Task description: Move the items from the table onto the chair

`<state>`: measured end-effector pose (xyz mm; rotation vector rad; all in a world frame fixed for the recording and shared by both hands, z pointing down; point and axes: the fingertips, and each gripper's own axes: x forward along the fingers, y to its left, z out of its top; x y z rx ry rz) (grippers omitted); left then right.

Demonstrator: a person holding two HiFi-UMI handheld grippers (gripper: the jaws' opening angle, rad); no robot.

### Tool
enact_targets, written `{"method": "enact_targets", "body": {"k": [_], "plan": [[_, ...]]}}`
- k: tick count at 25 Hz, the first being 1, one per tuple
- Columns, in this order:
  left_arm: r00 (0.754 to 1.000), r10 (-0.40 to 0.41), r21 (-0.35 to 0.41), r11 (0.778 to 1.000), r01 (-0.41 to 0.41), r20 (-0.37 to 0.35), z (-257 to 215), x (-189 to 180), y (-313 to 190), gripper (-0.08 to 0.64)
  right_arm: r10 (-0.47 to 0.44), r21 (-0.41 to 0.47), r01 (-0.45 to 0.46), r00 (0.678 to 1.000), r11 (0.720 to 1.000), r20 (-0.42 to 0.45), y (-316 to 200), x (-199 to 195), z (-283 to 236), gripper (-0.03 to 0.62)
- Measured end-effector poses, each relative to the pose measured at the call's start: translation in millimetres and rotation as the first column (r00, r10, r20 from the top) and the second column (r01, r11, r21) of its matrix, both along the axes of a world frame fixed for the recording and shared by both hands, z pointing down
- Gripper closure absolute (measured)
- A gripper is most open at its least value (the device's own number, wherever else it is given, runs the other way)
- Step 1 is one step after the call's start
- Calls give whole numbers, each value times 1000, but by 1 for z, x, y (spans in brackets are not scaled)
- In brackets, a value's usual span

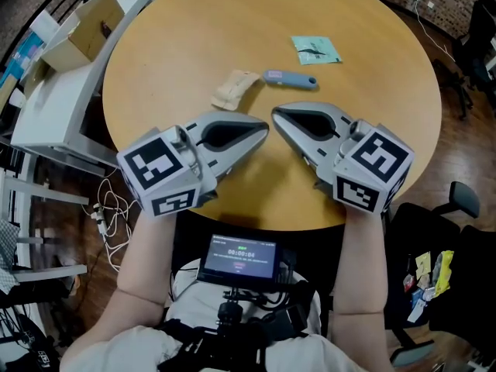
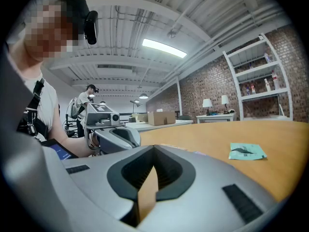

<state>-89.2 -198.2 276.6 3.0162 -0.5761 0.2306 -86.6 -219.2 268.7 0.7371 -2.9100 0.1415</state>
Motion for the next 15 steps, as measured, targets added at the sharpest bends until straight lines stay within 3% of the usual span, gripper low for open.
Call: {"method": "enact_targets", "body": {"k": [12,15], "plan": [[1000,5,-2,1000,-5,-9,2,2,1,552,8,-1,-8,1000,1000,-3,0,2,1,566],[1000,11,-3,1000,-11,-4,3,2,2,552,36,49,-32,995,998,-88,-2,7,1,566]]}}
